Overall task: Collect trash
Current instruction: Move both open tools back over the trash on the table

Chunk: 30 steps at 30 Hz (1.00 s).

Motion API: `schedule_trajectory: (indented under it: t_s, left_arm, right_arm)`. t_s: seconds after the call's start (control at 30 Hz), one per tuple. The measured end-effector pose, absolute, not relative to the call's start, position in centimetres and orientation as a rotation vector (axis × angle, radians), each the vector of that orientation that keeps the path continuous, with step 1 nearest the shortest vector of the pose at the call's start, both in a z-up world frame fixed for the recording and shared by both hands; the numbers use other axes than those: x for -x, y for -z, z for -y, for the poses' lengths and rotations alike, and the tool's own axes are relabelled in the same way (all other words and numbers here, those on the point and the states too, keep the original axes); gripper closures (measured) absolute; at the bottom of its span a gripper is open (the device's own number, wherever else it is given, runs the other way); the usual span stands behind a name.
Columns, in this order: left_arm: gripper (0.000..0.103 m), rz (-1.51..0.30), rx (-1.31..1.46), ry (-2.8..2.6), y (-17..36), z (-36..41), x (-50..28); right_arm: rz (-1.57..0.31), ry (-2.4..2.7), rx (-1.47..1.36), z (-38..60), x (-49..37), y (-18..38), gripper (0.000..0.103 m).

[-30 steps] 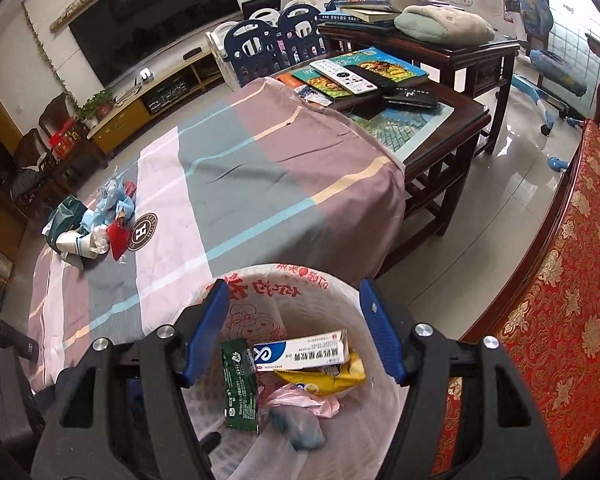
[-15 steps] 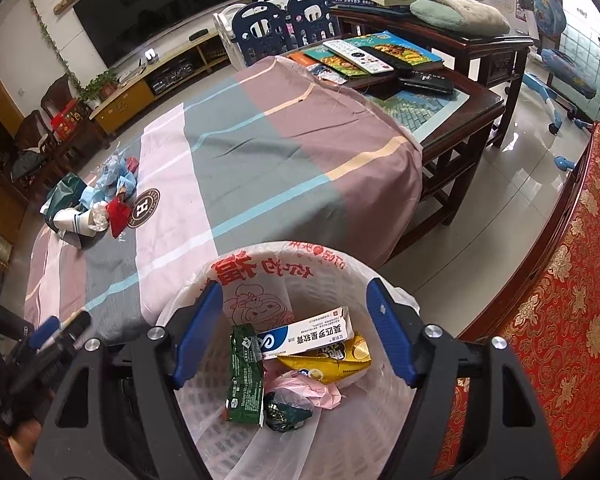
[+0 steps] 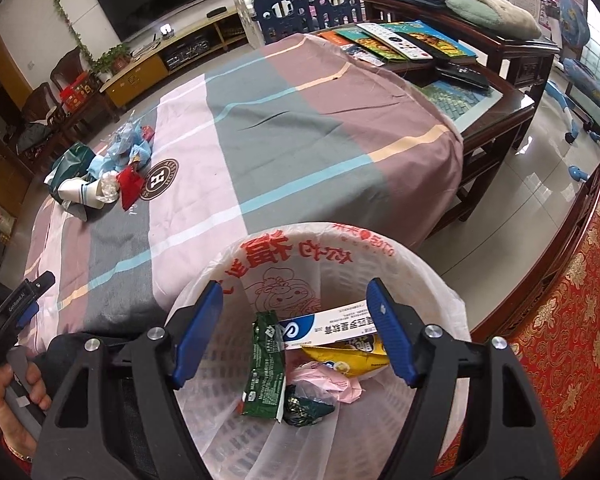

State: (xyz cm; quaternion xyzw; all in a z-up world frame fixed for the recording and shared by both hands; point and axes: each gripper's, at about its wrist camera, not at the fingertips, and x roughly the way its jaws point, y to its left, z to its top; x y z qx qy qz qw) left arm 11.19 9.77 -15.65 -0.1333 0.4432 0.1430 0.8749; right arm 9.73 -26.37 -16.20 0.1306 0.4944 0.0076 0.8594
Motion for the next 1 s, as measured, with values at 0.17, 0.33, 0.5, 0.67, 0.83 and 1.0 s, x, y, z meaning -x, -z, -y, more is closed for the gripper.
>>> schedule_trajectory:
  t_s: [0.17,0.33,0.5,0.67,0.83,1.0]
  left_arm:
    - [0.012,-0.918,0.319,-0.347,16.2,-11.9,-10.9]
    - [0.012,-0.905,0.343,-0.387,16.5,-13.4,-10.7]
    - [0.012,-0.911,0.361,-0.396,17.0,-14.1,-10.5]
    - [0.012,-0.892,0.355,-0.413,16.6,-14.4,-10.2]
    - [0.012,-0.879,0.376,-0.457,16.3,-15.6,-9.8]
    - [0.012,-0.889,0.392,-0.467,16.7,-16.1,-9.8]
  right_arm:
    - [-1.042,-0.046,-0.232,24.4,-10.1,16.3,0.030]
    - [-1.055,-0.073,-0.220,22.8,-10.6,16.4,0.030]
    - [-1.063,-0.081,-0.212,21.8,-10.8,16.5,0.030]
    - [-1.063,-0.085,-0.209,21.3,-11.0,16.5,0.030]
    - [-1.060,-0.104,-0.202,20.2,-11.6,16.4,0.030]
    - [-1.064,-0.129,-0.196,18.9,-12.0,16.4,0.030]
